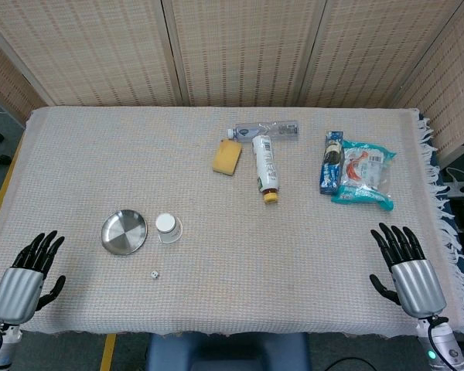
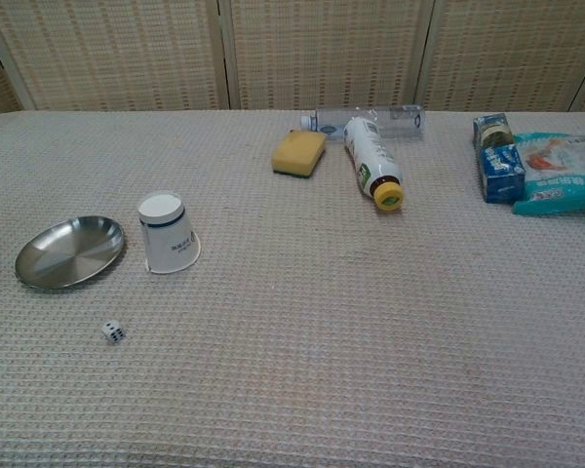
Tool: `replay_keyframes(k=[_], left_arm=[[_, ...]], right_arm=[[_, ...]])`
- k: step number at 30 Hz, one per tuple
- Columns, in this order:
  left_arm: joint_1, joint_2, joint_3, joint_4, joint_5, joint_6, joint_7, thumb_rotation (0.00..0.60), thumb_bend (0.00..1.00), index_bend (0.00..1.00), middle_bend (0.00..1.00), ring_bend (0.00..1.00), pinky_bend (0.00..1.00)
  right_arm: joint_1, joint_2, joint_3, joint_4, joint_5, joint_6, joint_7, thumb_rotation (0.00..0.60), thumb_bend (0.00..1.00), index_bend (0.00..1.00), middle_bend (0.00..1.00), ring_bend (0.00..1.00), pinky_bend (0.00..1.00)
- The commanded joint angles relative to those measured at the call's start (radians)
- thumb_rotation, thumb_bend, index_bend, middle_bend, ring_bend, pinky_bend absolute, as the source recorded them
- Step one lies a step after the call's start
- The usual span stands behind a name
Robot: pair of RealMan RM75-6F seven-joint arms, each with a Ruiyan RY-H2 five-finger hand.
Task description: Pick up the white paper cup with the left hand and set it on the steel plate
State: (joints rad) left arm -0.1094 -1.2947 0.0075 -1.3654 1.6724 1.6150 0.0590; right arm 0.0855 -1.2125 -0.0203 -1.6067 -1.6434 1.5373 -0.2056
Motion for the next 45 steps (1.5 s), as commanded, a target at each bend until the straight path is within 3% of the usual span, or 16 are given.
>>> replay_keyframes(k=[1,8,12,14,18,21,23,28,45], left_arm=[[0.001,-0.003,0.007,-0.003,0.008,-0.004,0.015,0.600,0.38,0.00,0.00,0.00,0.20],[-0.032,-0.009,0.093,-0.042,0.107,-0.087,0.022,0.600,0.38,0.00,0.01,0.00,0.24],[-0.060,-0.031,0.106,-0.074,0.144,-0.143,0.109,0.600,0.38,0.00,0.11,0.07,0.34],[-0.076,-0.060,0.098,-0.074,0.154,-0.165,0.152,0.600,0.38,0.00,0.24,0.20,0.47],[-0.115,-0.117,0.075,-0.055,0.149,-0.224,0.197,0.600,0.38,0.03,0.66,0.63,0.85],[-0.149,-0.151,0.048,-0.049,0.102,-0.298,0.226,0.600,0.38,0.06,0.89,0.85,0.98],[-0.164,-0.176,0.035,-0.039,0.088,-0.319,0.237,0.600,0.38,0.12,0.96,0.92,1.00],[-0.195,-0.227,0.015,-0.010,0.070,-0.344,0.243,0.600,0.38,0.18,1.00,0.98,1.00],[-0.239,-0.313,0.011,0.118,-0.026,-0.434,0.246,0.600,0.38,0.30,1.00,0.99,1.00]], right_arm=[[0.001,0.001,-0.001,0.000,0.001,-0.008,0.002,0.555,0.18,0.00,0.00,0.00,0.00],[0.000,0.006,0.004,0.005,0.012,-0.019,0.017,0.555,0.18,0.00,0.00,0.00,0.00],[0.010,0.001,0.011,0.010,0.029,-0.047,0.014,0.554,0.18,0.00,0.00,0.00,0.00],[0.013,-0.003,0.015,0.012,0.035,-0.052,0.008,0.555,0.18,0.00,0.00,0.00,0.00],[0.012,-0.007,0.020,0.016,0.039,-0.051,0.002,0.555,0.18,0.00,0.00,0.00,0.00],[0.012,-0.007,0.024,0.018,0.046,-0.054,0.004,0.555,0.18,0.00,0.00,0.00,0.00],[0.013,-0.007,0.027,0.020,0.051,-0.057,0.004,0.555,0.18,0.00,0.00,0.00,0.00],[0.016,-0.007,0.031,0.022,0.064,-0.070,0.005,0.555,0.18,0.00,0.00,0.00,0.00],[0.007,0.011,0.030,0.014,0.041,-0.045,0.037,0.554,0.18,0.00,0.00,0.00,0.00]])
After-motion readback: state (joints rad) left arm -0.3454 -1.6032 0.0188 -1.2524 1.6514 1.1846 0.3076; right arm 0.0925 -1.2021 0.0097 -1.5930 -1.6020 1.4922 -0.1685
